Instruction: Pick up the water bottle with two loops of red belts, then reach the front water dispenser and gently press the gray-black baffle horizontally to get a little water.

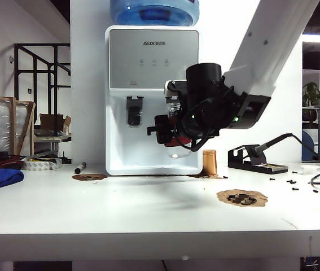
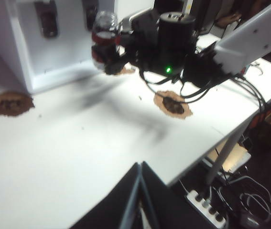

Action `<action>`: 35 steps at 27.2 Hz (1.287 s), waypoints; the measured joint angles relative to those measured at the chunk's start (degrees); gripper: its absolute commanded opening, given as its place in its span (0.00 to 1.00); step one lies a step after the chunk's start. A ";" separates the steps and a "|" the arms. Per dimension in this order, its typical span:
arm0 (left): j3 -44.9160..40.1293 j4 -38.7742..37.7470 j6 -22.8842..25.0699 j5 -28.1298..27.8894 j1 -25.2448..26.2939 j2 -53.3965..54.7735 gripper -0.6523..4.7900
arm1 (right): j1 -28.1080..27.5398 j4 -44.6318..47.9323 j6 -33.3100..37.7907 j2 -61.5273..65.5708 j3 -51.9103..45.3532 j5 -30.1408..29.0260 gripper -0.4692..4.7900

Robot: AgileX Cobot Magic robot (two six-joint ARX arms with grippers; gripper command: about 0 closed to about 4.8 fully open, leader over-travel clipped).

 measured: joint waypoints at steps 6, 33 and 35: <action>0.00 2.21 0.00 1.49 -0.31 1.44 0.11 | -0.83 -0.66 0.00 2.67 2.99 -1.49 0.09; 0.00 4.81 0.00 1.22 -3.28 1.57 0.11 | -3.13 -1.18 -0.42 8.17 10.73 -4.72 0.09; 0.00 4.79 0.00 1.22 -3.28 1.57 0.11 | -3.28 -1.14 -0.42 8.17 10.73 -5.07 0.09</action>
